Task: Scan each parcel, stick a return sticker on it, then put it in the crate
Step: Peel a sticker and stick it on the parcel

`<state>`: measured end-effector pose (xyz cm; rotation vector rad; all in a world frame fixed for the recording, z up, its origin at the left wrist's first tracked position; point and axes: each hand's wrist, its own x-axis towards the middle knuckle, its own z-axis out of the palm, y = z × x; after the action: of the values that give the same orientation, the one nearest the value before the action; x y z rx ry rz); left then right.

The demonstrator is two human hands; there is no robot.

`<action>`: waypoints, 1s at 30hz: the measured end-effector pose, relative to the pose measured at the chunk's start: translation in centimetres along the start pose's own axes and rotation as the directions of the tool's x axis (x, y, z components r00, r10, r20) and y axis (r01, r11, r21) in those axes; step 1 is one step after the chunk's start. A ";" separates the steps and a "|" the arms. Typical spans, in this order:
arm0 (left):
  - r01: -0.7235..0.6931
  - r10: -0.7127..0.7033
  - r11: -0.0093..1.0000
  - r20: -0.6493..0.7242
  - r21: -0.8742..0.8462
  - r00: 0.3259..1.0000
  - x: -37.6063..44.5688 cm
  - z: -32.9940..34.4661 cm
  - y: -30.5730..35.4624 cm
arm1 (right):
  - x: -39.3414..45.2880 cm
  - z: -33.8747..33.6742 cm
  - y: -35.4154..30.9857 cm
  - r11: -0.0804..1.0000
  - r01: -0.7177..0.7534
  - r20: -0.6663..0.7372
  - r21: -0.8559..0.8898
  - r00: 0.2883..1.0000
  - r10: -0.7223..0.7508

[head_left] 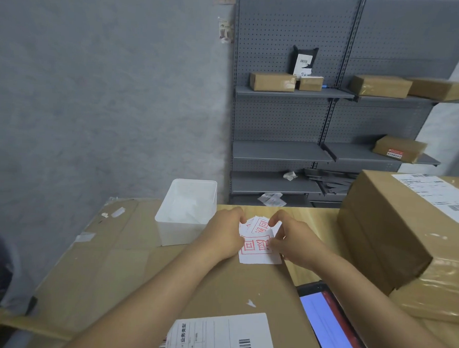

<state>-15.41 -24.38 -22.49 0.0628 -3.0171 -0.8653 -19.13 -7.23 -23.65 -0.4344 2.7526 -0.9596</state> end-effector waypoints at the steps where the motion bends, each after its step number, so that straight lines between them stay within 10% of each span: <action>1: -0.014 0.015 0.999 -0.012 0.042 1.000 -0.1 0.1 0.1 | -0.1 0.2 -0.1 0.998 0.016 -0.023 -0.059 1.000 -0.017; 10: -0.158 0.187 0.940 -0.068 0.301 0.980 -3.3 1.0 1.3 | -3.2 1.6 -0.9 0.882 0.287 -0.145 -0.374 0.921 -0.362; 21: -0.121 0.129 0.953 -0.009 0.277 0.992 -8.5 -0.8 -1.3 | -8.5 2.6 -0.3 0.977 0.024 -0.198 -0.213 0.978 -0.068; 30: 0.365 -0.338 0.911 -0.157 0.193 0.928 -14.7 -4.9 -9.1 | -12.9 2.3 1.5 0.938 -0.322 0.009 0.126 0.946 0.323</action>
<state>-0.27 -34.10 -22.96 0.6547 -3.0162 -0.5071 -6.72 -3.10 -25.33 0.0451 2.6370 -1.0407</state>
